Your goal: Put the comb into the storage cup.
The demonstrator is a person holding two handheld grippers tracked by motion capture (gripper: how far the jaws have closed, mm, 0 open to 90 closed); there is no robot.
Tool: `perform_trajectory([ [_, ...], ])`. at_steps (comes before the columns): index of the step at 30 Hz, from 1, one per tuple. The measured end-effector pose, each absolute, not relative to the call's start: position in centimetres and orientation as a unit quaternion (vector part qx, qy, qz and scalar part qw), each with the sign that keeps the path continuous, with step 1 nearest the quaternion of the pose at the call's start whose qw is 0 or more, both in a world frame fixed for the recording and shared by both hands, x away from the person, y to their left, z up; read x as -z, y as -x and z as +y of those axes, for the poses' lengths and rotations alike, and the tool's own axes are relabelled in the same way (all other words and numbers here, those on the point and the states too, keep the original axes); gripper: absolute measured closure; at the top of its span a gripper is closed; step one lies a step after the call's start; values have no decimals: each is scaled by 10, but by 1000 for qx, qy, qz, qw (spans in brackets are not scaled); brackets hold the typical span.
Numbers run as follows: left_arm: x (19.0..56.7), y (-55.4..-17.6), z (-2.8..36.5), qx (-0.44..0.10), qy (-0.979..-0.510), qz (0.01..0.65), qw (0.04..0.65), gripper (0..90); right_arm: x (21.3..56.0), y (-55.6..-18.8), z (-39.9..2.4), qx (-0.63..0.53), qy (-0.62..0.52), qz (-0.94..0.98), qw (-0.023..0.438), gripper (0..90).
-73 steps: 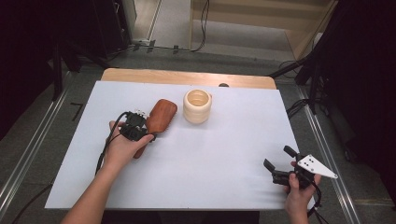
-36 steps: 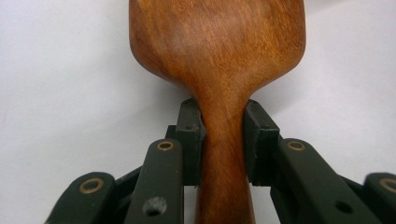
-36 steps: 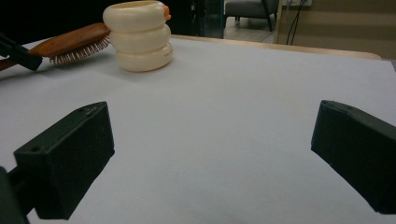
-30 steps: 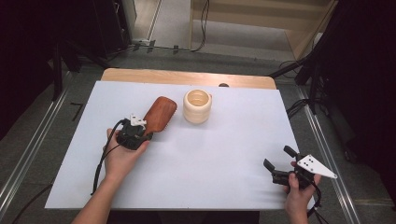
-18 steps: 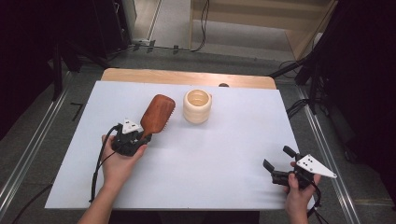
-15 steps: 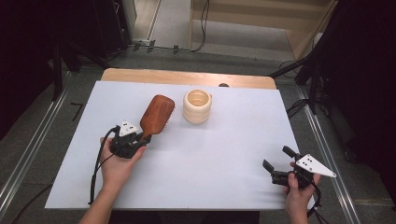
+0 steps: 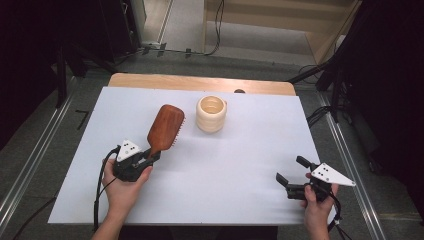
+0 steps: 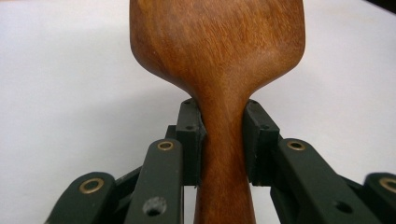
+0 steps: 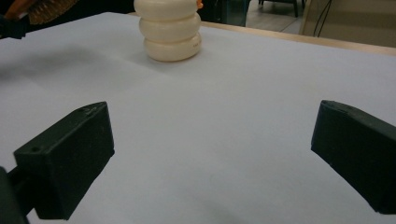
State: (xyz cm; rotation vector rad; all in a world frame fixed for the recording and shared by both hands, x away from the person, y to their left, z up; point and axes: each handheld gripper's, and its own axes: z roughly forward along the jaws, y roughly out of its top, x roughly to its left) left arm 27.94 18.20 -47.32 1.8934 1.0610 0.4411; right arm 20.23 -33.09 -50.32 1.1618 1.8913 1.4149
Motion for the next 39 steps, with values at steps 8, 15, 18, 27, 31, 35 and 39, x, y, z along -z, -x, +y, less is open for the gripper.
perform_trajectory([
  [8, 472, -268, 181, -178, -756, 422, 467, 721, 485, -206, -312, -525, -428, 696, 240, 0],
  [15, 468, -261, 181, -181, -747, 406, 494, 721, 463, -216, -288, -543, -406, 699, 227, 0],
  [18, 468, -260, 180, -181, -745, 400, 502, 721, 456, -221, -273, -545, -394, 705, 226, 0],
  [27, 465, -256, 178, -186, -740, 387, 518, 720, 439, -241, -236, -551, -376, 716, 206, 0],
  [31, 465, -255, 177, -189, -737, 385, 522, 721, 433, -247, -224, -556, -367, 718, 199, 0],
  [35, 466, -251, 171, -193, -743, 373, 521, 720, 429, -251, -214, -559, -361, 721, 193, 0],
  [39, 470, -250, 166, -189, -748, 363, 523, 720, 429, -250, -208, -561, -358, 723, 186, 0],
])
